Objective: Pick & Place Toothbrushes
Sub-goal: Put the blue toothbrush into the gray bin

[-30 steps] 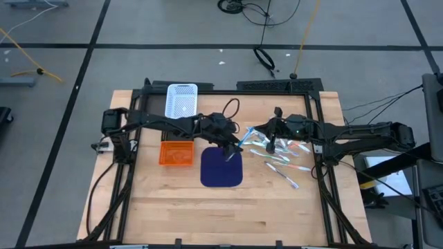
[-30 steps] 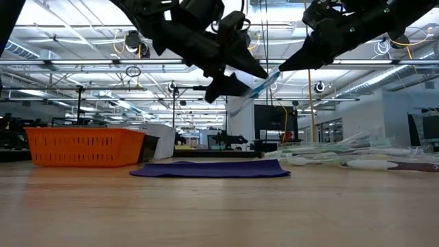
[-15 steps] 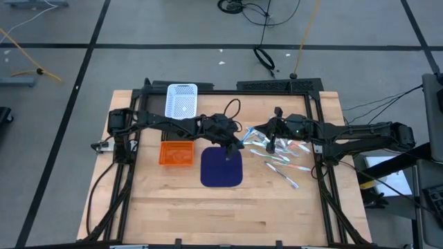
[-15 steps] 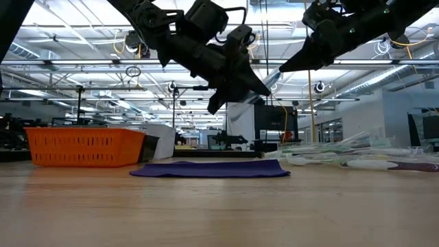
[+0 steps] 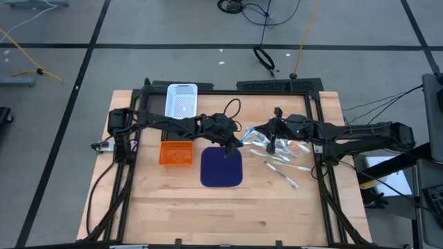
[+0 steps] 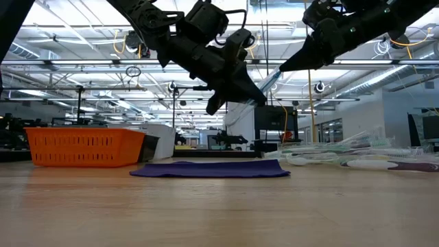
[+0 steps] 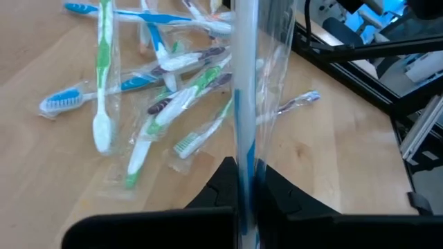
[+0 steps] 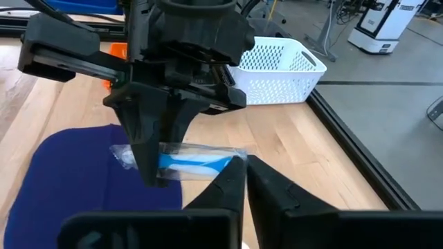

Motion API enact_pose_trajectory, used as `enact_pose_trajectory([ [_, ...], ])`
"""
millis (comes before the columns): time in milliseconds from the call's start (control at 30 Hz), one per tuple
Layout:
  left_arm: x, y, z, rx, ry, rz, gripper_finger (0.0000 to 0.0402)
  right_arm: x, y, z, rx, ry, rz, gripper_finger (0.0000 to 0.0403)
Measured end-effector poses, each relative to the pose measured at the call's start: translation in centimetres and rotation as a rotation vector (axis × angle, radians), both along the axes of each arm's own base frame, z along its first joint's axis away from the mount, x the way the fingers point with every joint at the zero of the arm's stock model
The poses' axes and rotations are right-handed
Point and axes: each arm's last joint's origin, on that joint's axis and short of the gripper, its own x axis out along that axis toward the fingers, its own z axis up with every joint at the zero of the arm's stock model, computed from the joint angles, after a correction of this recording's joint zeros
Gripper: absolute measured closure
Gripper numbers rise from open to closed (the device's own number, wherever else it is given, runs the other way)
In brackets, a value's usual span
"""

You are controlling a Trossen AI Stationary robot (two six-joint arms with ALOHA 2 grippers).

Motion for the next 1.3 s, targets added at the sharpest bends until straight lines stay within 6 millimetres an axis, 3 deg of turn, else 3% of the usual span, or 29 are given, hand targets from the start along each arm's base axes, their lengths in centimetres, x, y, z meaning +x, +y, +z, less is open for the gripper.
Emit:
enact_pose_trajectory([
  [167, -0.9, 0.3, 1.2, 0.027, 0.019, 0.0, 0.0394, -0.1, -0.1, 0.1, -0.01, -0.002, -0.024, 0.0346],
  [433, -3.8, 0.6, 5.1, 0.172, 0.078, 0.116, 0.0394, -0.4, -0.2, 0.2, -0.026, 0.008, -0.079, 0.0259],
  [733, -9.2, 1.9, 8.3, 0.299, 0.207, 0.328, 0.0394, -0.7, -0.1, -0.3, 0.029, 0.05, -0.087, 0.0232],
  [967, -14.4, 3.1, 8.7, 0.295, 0.201, 0.526, 0.0394, -0.6, 0.6, -0.5, 0.031, 0.068, -0.056, 0.024],
  [1300, -21.5, 4.6, 7.2, 0.304, 0.24, 0.835, 0.0392, -0.5, 1.7, -0.5, 0.042, 0.065, -0.009, 0.0241],
])
